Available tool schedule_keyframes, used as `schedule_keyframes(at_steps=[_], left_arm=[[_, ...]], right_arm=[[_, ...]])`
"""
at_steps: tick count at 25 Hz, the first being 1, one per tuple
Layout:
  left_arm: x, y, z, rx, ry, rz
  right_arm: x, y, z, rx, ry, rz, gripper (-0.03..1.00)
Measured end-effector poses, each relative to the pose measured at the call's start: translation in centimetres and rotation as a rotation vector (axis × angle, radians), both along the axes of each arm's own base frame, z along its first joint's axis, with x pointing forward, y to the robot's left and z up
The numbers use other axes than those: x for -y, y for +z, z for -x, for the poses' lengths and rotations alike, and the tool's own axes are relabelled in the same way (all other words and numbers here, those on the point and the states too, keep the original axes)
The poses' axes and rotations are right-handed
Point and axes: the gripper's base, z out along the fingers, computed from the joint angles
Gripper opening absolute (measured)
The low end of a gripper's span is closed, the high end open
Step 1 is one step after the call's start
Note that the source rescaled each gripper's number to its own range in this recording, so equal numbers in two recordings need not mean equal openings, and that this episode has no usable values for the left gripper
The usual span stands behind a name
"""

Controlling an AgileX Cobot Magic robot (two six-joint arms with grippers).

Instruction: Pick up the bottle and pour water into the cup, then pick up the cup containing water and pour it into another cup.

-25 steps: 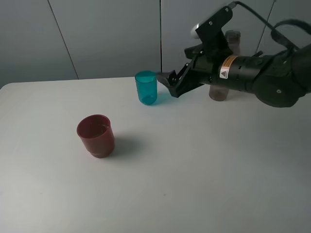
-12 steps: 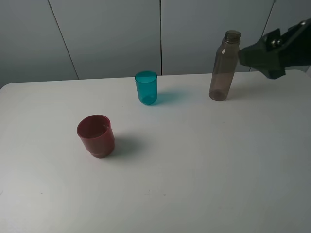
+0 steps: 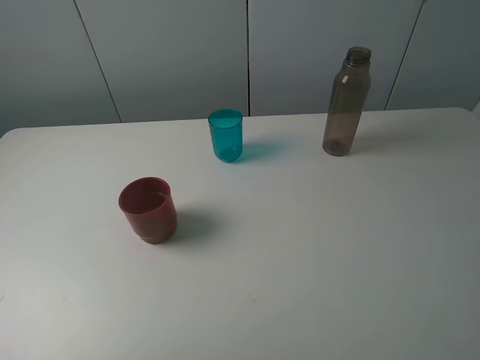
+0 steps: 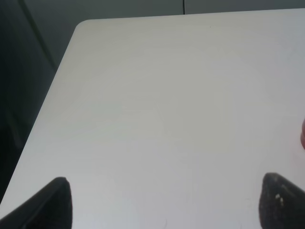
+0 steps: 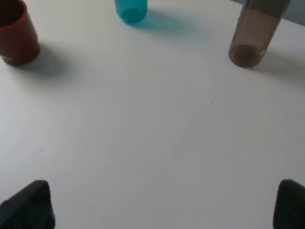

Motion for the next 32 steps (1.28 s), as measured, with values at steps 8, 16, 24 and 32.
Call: schedule_keyframes(at_steps=[8,16,24,32], left_arm=[[0.0,0.0,0.0,0.000,0.000,0.000],[0.0,0.0,0.0,0.000,0.000,0.000],[0.0,0.0,0.0,0.000,0.000,0.000],[0.0,0.0,0.0,0.000,0.001,-0.002]], right_arm=[[1.8,-2.4,3.6,0.140,-0.001,-0.068,0.99],[0.8,-4.3,2.6,0.083,0.027,-0.094,0.99],[0.8,-4.5,2.0,0.115,-0.071,-0.130,0.99],[0.6,-4.5,2.0,0.132,-0.292,-0.113,0.99]])
